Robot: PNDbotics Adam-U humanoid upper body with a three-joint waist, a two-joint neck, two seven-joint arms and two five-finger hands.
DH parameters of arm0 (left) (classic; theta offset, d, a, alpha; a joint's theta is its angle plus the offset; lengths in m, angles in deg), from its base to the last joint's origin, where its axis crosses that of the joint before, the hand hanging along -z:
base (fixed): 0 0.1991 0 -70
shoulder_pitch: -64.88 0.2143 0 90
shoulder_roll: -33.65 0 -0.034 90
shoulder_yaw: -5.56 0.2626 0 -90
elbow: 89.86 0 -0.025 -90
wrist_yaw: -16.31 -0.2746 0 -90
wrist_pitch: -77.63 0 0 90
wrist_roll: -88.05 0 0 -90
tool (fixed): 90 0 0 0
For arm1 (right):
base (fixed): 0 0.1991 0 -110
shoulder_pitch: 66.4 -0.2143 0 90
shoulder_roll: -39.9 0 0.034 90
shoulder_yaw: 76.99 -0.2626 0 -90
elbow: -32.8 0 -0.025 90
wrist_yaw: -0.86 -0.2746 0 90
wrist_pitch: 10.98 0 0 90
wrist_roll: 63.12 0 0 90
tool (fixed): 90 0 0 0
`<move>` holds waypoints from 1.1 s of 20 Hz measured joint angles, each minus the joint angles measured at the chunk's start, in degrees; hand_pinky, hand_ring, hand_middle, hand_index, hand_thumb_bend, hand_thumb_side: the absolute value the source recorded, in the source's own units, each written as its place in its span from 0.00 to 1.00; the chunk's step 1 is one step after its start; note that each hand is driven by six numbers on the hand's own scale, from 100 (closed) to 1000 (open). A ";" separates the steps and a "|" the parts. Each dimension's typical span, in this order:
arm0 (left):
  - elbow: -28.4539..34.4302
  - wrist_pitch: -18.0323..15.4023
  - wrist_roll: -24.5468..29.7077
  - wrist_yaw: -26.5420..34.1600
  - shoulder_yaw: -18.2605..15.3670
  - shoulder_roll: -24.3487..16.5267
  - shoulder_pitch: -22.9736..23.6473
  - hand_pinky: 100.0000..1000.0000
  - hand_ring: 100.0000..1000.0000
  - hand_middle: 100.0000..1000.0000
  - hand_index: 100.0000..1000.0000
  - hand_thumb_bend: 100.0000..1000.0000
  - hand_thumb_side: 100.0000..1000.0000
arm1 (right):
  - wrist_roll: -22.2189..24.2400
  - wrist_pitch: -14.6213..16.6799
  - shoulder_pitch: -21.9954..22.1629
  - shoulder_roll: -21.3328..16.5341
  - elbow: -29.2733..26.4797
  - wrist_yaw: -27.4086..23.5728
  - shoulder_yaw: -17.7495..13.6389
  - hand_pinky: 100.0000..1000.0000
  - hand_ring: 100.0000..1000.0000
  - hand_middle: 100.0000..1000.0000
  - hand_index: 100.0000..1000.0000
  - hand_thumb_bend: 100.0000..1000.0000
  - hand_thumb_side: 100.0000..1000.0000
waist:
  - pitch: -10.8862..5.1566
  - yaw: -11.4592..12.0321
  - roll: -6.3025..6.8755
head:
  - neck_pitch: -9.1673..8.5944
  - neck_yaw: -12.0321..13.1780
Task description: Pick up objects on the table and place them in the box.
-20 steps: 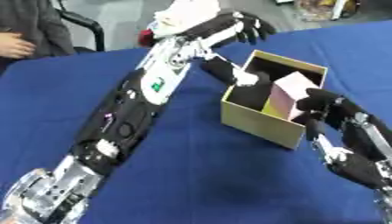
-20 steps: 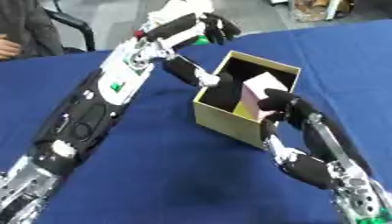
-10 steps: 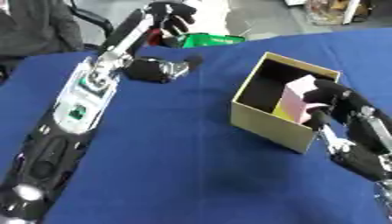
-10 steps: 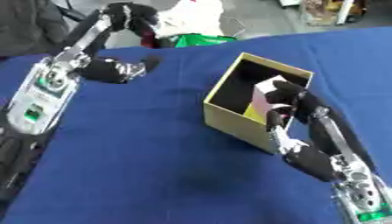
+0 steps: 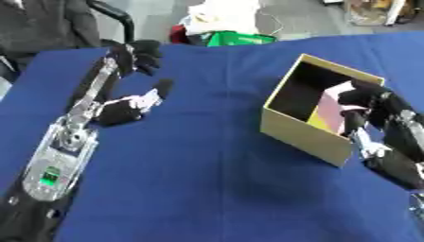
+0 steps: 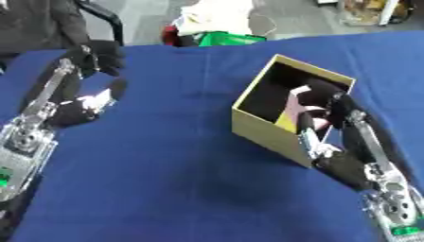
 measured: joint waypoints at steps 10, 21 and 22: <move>0.16 -0.68 -0.43 1.69 -0.83 2.70 4.39 0.63 0.66 0.65 0.83 0.36 0.45 | -0.75 -0.05 0.04 0.02 -0.22 0.00 -0.49 0.70 0.78 0.71 0.90 0.00 0.37 | 0.09 -0.58 -0.32 | 1.88 0.39; 0.12 -1.17 0.08 1.91 -0.84 3.62 5.18 0.63 0.66 0.65 0.83 0.34 0.46 | -0.87 -0.11 0.28 0.04 -0.23 0.03 -0.65 0.70 0.78 0.71 0.90 0.00 0.36 | 0.39 -0.60 -0.35 | 3.16 -0.12; 0.12 -1.18 0.11 1.91 -0.84 3.62 5.18 0.63 0.66 0.65 0.83 0.34 0.46 | -0.87 -0.11 0.28 0.04 -0.23 0.03 -0.65 0.70 0.78 0.71 0.90 0.00 0.36 | 0.39 -0.60 -0.34 | 3.25 -0.13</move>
